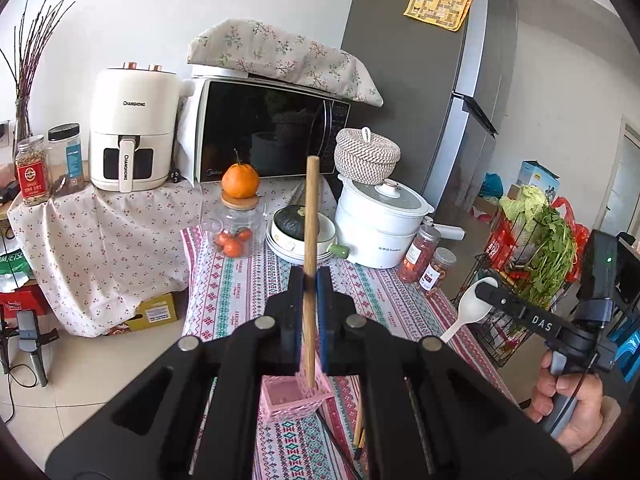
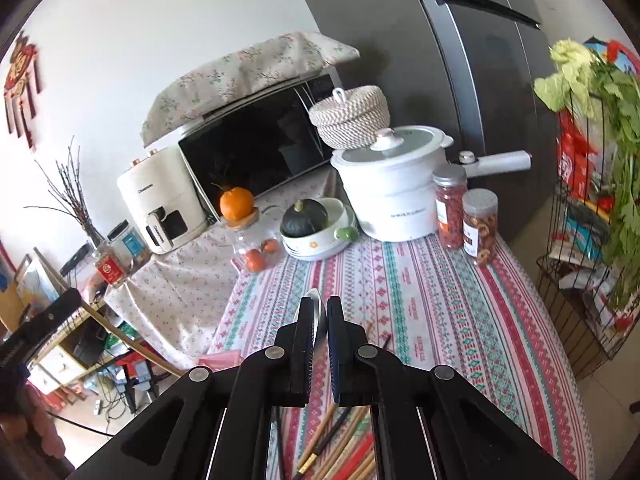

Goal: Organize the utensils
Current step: 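Lower the chopstick into the pink basket with left while right drops the white spoon in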

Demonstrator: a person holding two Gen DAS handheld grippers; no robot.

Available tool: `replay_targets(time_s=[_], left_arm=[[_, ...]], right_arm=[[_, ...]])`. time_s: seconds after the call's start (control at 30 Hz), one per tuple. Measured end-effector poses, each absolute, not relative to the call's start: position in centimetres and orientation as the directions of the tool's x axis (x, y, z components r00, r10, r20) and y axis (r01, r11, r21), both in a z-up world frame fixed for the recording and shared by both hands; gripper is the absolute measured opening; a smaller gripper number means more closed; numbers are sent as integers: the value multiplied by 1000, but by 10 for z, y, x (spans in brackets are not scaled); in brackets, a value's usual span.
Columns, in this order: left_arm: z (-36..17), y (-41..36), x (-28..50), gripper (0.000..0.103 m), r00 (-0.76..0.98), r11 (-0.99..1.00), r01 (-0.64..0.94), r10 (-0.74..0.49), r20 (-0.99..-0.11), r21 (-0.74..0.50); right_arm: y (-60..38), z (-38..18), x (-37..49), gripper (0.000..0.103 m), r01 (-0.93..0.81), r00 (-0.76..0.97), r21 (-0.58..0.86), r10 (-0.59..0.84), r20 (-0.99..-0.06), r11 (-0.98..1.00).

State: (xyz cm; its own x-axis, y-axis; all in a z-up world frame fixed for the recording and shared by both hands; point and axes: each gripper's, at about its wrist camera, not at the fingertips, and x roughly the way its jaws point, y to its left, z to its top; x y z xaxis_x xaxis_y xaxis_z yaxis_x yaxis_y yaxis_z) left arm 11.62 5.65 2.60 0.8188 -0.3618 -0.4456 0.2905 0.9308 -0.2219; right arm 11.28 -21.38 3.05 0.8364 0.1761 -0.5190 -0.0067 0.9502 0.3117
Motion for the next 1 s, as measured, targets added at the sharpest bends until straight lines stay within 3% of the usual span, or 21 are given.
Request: replay_targets(time_s=[0.13, 0.23, 0.53, 0.8, 0.87, 0.93, 1.0], left_arm=[[13, 64, 135, 7, 785, 928, 292, -371, -495, -233], [2, 70, 149, 7, 765, 930, 282, -366, -530, -236], [-25, 69, 179, 7, 679, 924, 294, -382, -626, -245], [-37, 60, 192, 7, 631, 920, 301, -389, -672, -250], [-37, 61, 192, 14, 637, 919, 299, -392, -663, -256], [-35, 63, 189, 41, 643, 916, 298, -401, -652, -269], [-31, 65, 186, 54, 661, 917, 289, -399, -636, -274]], right_arm=[[-175, 43, 134, 7, -106, 842, 288, 240, -484, 952], [-138, 38, 149, 7, -175, 843, 190, 247, -478, 966], [-78, -17, 180, 7, -268, 789, -63, 182, -586, 961], [-78, -45, 197, 7, -287, 729, -22, 204, -654, 958], [-83, -48, 200, 10, -285, 711, 26, 229, -664, 958], [-89, -47, 201, 30, -270, 703, 70, 246, -667, 960], [-99, -41, 199, 45, -251, 710, 114, 263, -653, 961]])
